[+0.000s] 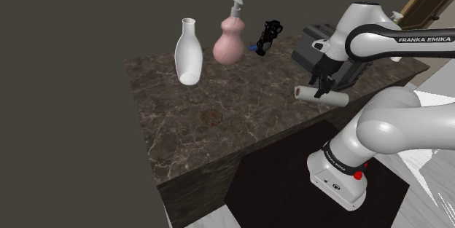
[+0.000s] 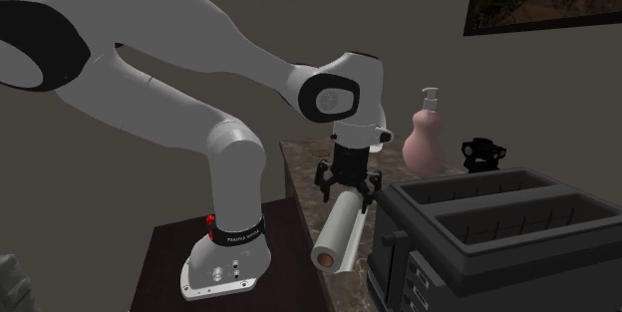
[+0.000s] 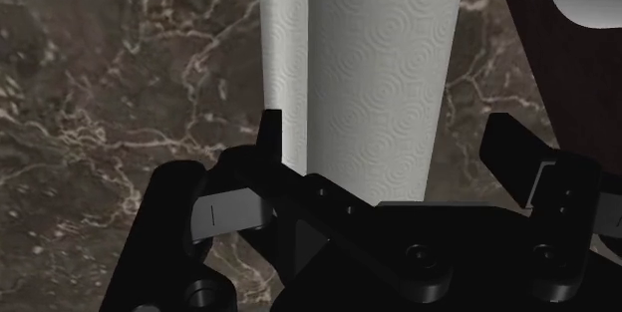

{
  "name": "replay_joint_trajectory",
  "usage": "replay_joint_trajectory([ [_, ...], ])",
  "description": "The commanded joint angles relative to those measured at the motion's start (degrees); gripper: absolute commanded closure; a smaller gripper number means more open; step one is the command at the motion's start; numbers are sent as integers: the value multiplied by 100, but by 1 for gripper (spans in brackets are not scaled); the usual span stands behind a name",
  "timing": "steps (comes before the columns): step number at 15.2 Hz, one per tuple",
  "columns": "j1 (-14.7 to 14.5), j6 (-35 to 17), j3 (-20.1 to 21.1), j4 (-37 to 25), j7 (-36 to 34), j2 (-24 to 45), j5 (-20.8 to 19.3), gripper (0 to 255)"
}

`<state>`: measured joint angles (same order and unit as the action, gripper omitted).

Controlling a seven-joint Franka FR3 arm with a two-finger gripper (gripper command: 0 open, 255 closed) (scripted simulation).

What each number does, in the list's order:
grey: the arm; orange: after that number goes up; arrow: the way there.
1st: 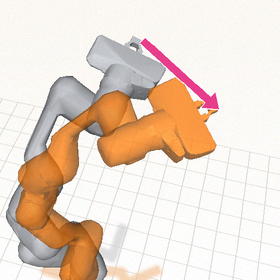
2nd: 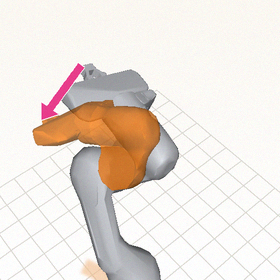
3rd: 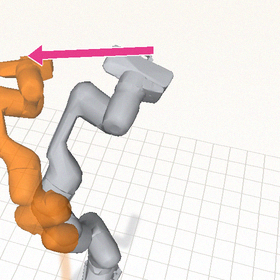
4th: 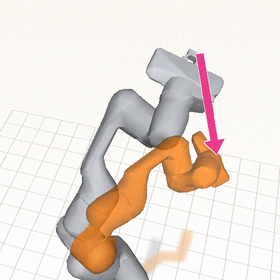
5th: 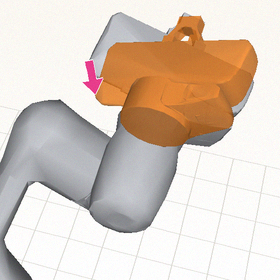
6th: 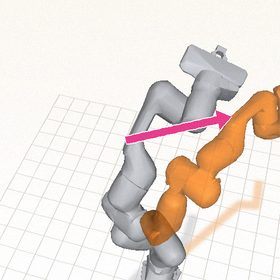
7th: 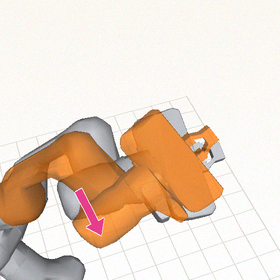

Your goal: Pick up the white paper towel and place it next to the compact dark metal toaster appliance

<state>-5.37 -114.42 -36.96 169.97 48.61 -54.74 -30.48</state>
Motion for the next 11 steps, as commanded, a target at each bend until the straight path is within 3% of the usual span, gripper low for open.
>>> replay_joint_trajectory([
  [1, 0, 0, 0, 0, 0, 0, 0, 0],
  [2, 0, 0, 0, 0, 0, 0, 0, 0],
  [6, -128, 872, 408, -559, 34, -348, 416, 0],
  [11, -127, 872, 410, -559, 35, -347, 418, 0],
])
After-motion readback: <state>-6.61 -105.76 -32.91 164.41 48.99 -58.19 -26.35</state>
